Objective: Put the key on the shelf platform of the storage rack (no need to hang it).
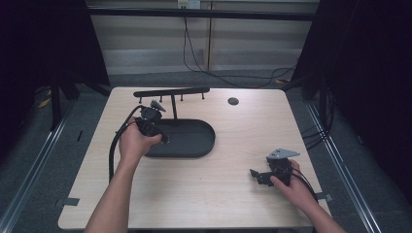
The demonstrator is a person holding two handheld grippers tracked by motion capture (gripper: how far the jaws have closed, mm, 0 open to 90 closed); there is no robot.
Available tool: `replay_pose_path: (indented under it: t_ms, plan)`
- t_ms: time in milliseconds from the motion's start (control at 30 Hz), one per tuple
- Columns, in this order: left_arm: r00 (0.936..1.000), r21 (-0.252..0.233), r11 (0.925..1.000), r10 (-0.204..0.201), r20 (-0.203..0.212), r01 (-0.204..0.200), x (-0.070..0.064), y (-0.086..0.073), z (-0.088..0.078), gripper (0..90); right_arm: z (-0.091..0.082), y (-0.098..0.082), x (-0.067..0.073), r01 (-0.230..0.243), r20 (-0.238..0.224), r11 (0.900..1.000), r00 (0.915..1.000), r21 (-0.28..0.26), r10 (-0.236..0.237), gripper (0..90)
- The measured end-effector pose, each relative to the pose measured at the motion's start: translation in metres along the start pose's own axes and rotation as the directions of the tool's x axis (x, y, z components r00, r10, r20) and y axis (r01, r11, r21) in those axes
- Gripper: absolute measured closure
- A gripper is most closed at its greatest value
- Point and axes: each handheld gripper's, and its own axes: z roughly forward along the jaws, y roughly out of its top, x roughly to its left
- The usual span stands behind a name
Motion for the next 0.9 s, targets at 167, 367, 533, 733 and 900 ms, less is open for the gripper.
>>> replay_pose_path:
  t_ms: [167,367,533,733,900]
  plan:
    - [1.0000,0.000,1.0000,-0.007,-0.006,0.007,0.000,0.000,0.004,68.1,0.000,0.000,0.000,0.000,0.000,1.000,1.0000,0.000,0.000,12.9]
    - [1.0000,0.016,0.9999,-0.005,-0.001,0.005,0.000,0.003,0.010,68.1,0.000,0.000,0.000,0.000,0.000,1.000,1.0000,0.000,0.000,12.9]
    - [0.9999,0.024,0.9997,-0.010,-0.007,0.010,0.001,0.004,0.014,68.1,0.000,0.000,0.000,0.000,0.000,1.000,1.0000,0.000,0.000,12.9]
    - [0.9998,0.018,0.9997,-0.015,-0.012,0.015,0.002,0.006,0.016,68.1,0.000,0.000,0.000,0.000,0.000,1.000,1.0000,0.000,0.000,12.9]
    - [0.9997,0.030,0.9993,-0.021,-0.015,0.022,0.001,0.007,0.020,68.1,0.000,0.000,0.000,0.000,-0.001,1.000,1.0000,0.000,0.000,12.8]
